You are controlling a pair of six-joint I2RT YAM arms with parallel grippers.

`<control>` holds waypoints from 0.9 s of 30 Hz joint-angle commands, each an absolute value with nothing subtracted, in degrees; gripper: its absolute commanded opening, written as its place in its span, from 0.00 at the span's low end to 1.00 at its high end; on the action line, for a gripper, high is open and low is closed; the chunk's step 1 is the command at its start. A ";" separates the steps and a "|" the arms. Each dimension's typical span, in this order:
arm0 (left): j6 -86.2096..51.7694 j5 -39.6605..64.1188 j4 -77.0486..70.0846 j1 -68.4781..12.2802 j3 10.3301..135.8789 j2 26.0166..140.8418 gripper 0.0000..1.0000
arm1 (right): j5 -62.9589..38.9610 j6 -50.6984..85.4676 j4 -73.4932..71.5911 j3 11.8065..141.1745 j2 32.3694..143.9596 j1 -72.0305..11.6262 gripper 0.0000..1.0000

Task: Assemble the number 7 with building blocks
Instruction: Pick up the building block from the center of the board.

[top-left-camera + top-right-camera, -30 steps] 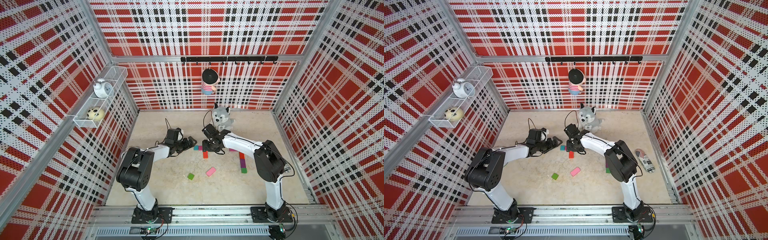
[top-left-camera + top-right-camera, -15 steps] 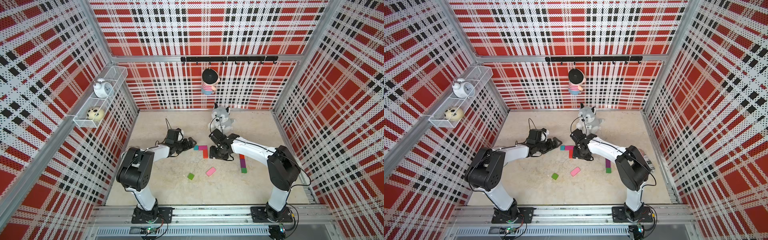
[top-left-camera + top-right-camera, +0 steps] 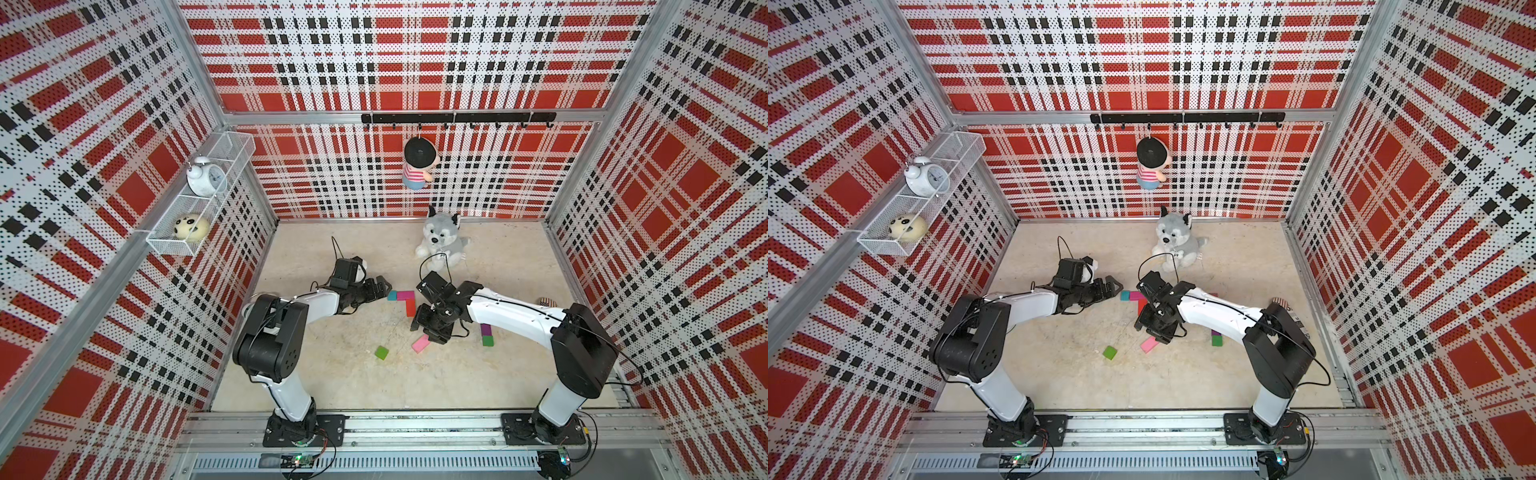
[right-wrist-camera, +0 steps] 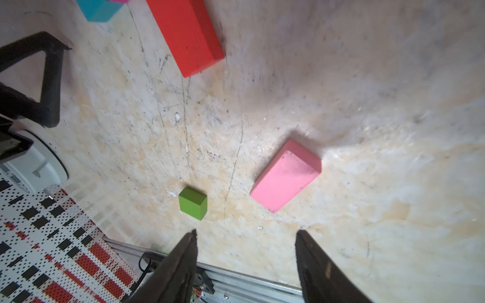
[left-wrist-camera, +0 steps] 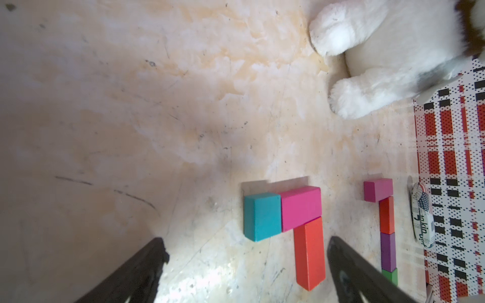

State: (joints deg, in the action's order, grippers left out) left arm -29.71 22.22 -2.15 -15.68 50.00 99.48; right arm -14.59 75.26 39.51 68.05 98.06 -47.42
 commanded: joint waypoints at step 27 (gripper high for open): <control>-27.89 21.22 -5.87 -15.39 45.44 94.59 0.98 | -16.79 77.84 46.22 71.17 110.82 -45.87 0.61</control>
